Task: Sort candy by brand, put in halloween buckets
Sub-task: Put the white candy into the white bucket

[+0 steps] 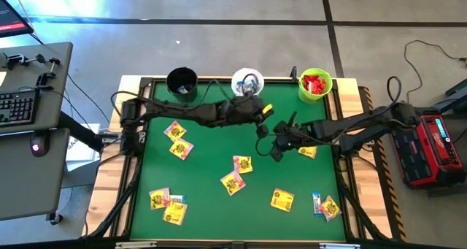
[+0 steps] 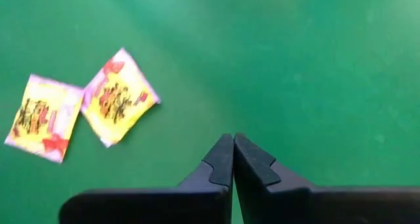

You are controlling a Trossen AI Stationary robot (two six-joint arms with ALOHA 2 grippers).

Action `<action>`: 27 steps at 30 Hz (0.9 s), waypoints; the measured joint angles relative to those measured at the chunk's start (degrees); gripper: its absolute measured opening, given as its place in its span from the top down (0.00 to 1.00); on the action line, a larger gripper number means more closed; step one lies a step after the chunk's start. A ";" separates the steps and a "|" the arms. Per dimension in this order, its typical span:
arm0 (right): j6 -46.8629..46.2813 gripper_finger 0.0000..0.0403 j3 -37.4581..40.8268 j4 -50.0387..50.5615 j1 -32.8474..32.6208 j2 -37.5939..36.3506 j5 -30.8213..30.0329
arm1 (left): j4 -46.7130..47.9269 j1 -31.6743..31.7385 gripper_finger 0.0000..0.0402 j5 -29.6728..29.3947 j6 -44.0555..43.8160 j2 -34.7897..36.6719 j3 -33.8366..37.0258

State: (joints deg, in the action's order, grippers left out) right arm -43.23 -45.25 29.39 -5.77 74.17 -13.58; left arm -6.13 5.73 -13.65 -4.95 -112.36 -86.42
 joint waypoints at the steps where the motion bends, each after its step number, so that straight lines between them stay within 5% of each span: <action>1: -0.88 1.00 0.00 0.37 -0.77 0.00 0.04 | -1.17 -0.49 0.98 -0.01 -0.65 1.25 1.82; 17: -15.16 1.00 -4.85 11.35 -14.69 -0.02 -0.33 | -2.45 -10.51 0.98 -1.21 -4.42 21.63 25.58; 27: -24.17 0.97 -7.66 13.13 -23.07 0.00 0.74 | -2.87 -16.89 0.98 -0.71 -9.96 23.72 30.48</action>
State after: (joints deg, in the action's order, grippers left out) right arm -67.39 -52.91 42.51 -28.84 74.17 -12.84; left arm -9.00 -11.16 -14.36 -14.91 -88.64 -55.95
